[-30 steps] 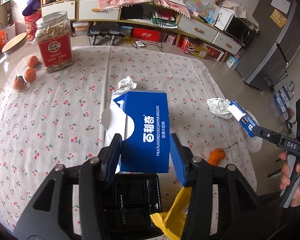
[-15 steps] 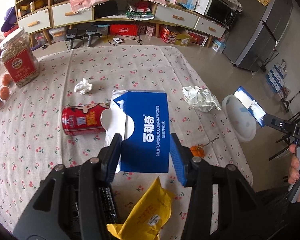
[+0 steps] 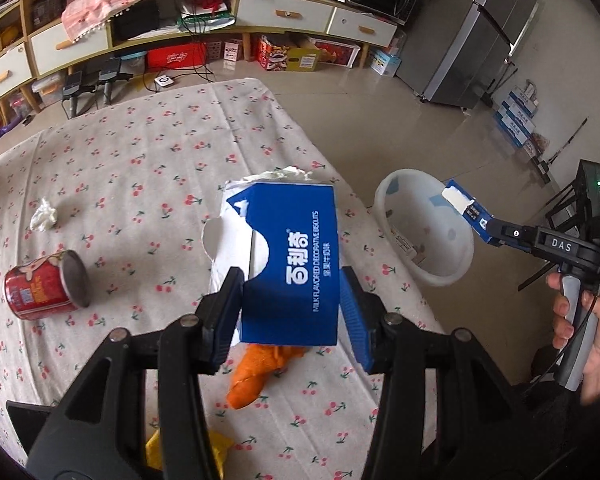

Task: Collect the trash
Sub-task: 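Carry both blue boxes with both grippers over the white bucket, then open both grippers to drop the blue boxes into the bucket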

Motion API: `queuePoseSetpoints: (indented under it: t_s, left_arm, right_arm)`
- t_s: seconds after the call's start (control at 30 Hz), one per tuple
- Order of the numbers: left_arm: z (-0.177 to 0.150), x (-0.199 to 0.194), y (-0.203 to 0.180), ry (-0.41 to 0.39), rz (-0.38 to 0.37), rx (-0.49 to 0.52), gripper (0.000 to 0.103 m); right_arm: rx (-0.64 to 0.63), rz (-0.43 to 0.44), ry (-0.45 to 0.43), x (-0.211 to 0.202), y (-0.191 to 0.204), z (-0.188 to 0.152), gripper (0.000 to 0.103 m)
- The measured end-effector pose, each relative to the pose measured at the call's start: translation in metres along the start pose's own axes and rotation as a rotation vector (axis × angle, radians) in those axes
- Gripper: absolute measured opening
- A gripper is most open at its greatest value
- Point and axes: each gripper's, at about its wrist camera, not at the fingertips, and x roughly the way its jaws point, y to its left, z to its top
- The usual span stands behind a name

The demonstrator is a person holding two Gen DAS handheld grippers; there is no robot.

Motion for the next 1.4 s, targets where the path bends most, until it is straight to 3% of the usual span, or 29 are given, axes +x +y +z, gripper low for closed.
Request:
queuePoseSetpoints:
  t_s: [0.1, 0.27, 0.9, 1.23, 1.33, 1.4]
  left_arm:
    - [0.007, 0.010, -0.017, 0.009, -0.015, 0.020, 0.050]
    - [0.015, 0.024, -0.039, 0.026, -0.035, 0.046, 0.050]
    - [0.031, 0.085, -0.134, 0.091, -0.120, 0.199, 0.050]
    - [0.034, 0.096, -0.153, 0.063, -0.113, 0.272, 0.051]
    - [0.035, 0.098, -0.152, 0.083, -0.107, 0.275, 0.058]
    - [0.034, 0.095, -0.150, 0.069, -0.069, 0.278, 0.069]
  right_arm:
    - [0.005, -0.060, 0.009, 0.008, -0.012, 0.006, 0.058]
    - [0.028, -0.084, 0.031, 0.015, -0.026, 0.011, 0.063]
    - [0.148, -0.090, -0.019, -0.020, -0.078, -0.011, 0.069]
    - [0.176, -0.096, -0.025, -0.029, -0.093, -0.020, 0.070]
    - [0.173, -0.099, -0.026, -0.031, -0.094, -0.022, 0.070]
    - [0.173, -0.098, -0.025, -0.032, -0.095, -0.023, 0.070]
